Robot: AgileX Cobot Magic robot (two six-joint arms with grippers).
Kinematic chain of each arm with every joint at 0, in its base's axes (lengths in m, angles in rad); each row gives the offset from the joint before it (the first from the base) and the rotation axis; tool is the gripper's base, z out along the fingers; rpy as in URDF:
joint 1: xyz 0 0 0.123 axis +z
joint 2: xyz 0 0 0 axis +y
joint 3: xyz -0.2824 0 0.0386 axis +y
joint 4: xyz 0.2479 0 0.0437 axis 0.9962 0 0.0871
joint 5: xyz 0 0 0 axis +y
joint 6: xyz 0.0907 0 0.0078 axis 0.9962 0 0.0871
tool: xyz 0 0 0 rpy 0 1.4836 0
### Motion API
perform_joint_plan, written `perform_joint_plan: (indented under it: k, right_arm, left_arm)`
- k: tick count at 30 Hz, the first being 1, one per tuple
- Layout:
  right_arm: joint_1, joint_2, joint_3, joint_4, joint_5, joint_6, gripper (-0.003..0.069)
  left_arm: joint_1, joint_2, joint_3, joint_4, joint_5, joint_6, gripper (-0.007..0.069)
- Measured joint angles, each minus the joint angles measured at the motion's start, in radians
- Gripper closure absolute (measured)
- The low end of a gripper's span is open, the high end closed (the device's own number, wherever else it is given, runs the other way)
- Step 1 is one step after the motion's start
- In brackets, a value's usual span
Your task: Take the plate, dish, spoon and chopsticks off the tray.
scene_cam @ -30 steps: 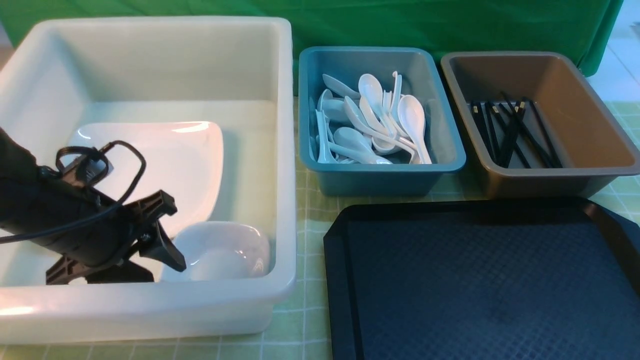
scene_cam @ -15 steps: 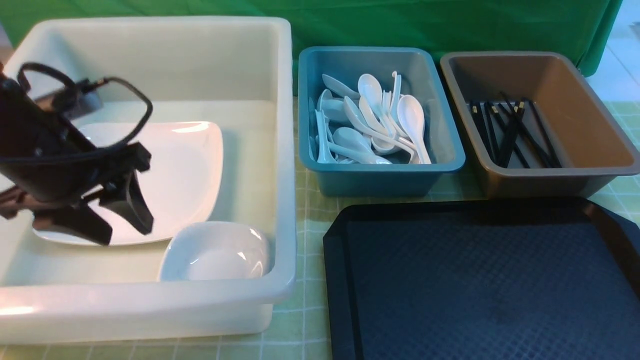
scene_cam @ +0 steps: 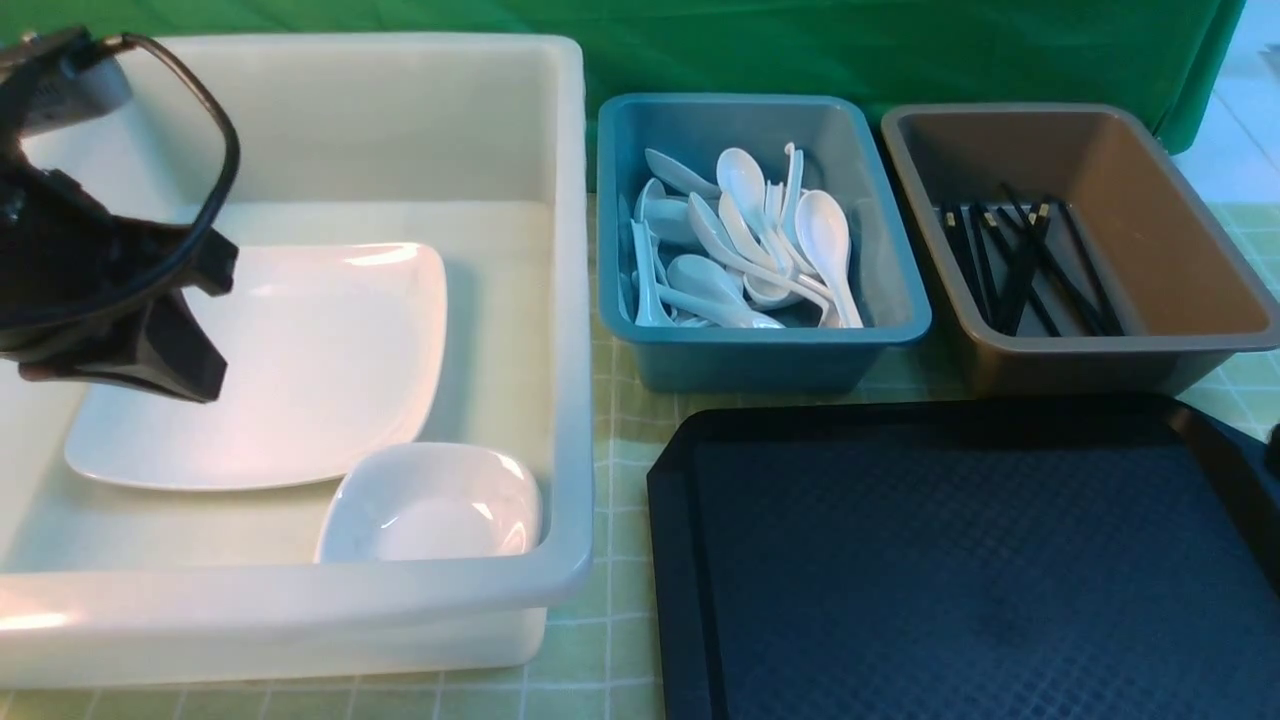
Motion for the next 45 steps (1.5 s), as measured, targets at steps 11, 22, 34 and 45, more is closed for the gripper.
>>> perform_joint_plan:
  k: [11,22,34,45]
  right_arm:
    - [0.0,0.037,0.032,0.003,-0.05,0.0,0.0647]
    - [0.0,0.037,0.032,0.003,-0.052,0.0,0.0615]
    - [-0.013,-0.048,0.086,0.003,-0.078,0.0,0.0587]
    - [-0.258,-0.362,0.414,-0.015,-0.039,0.0,0.0571]
  left_arm:
    - [0.0,0.0,0.0,-0.015,-0.003,0.001,0.0634]
    - [0.0,0.0,0.0,-0.015,-0.037,0.002,0.0634]
    - [0.0,0.0,0.0,0.003,-0.051,0.007,0.0634]
    - [0.0,0.0,0.0,0.003,-0.059,0.009,0.0634]
